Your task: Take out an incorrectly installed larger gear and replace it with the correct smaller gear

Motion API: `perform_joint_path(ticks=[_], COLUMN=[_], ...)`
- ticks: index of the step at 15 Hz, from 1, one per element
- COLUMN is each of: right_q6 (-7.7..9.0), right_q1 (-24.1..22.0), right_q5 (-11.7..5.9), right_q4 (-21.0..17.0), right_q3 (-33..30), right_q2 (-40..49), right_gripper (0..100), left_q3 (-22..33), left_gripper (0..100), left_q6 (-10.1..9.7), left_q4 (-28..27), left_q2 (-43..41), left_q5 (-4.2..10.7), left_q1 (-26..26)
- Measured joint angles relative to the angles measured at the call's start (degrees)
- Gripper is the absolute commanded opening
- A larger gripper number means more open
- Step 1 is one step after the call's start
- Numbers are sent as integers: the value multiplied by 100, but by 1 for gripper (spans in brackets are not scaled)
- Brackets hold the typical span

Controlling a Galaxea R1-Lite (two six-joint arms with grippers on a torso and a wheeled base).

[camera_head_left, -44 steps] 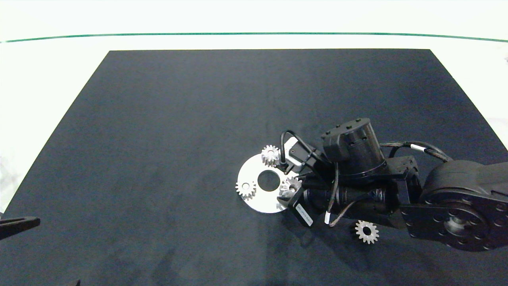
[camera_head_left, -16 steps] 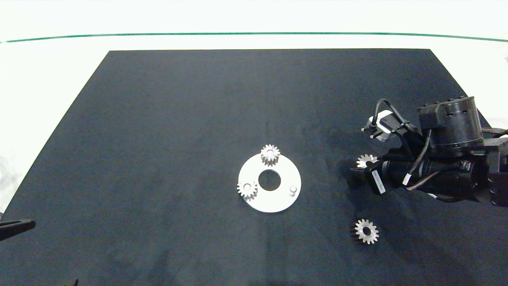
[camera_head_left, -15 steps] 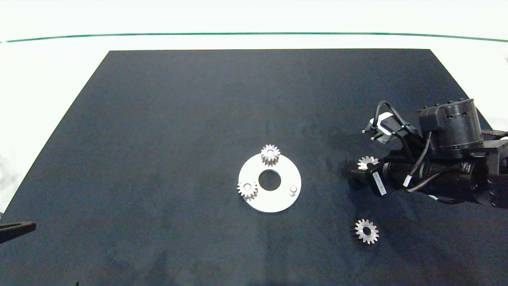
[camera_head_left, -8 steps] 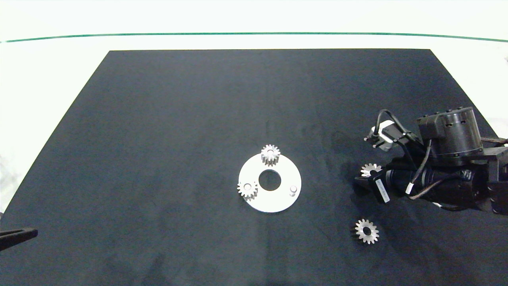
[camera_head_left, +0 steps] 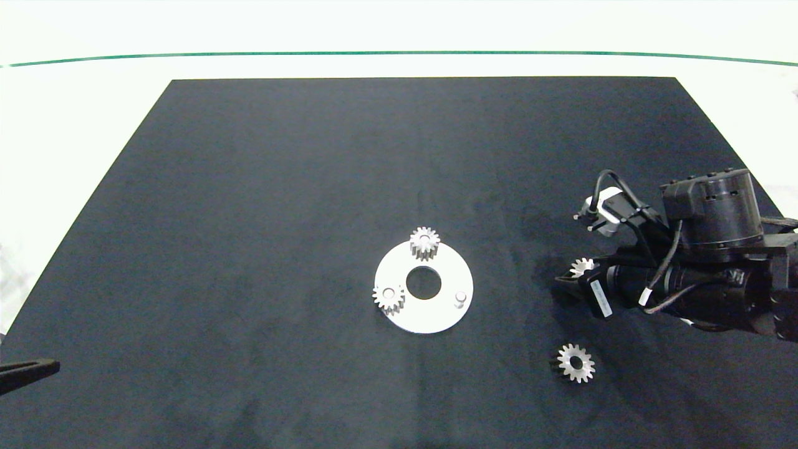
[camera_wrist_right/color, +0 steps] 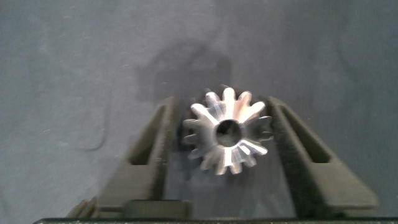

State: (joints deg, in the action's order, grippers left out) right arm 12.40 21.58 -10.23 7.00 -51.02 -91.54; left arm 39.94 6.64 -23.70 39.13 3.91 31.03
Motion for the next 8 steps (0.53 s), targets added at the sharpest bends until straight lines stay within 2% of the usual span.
perform_joint_path(ticks=[1, 2, 4, 5, 8], right_q6=[6, 16, 41, 59, 129], right_q1=[20, 44, 146, 218, 535], right_q5=[17, 116, 443, 508, 535], right_q4=[0, -11, -35, -46, -124], right_q3=[6, 22, 116, 177, 428], right_q2=[34, 88, 277, 380, 747], right_gripper=[100, 100, 100, 100, 100], left_q3=[0, 0, -4, -15, -48], left_gripper=[100, 100, 100, 100, 100], left_q6=[0, 0, -1, -1, 0], left_q4=[0, 2, -5, -5, -13], left_q2=[0, 0, -7, -16, -52], left_q5=[0, 0, -1, 2, 72], left_q1=[1, 1, 0, 0, -5])
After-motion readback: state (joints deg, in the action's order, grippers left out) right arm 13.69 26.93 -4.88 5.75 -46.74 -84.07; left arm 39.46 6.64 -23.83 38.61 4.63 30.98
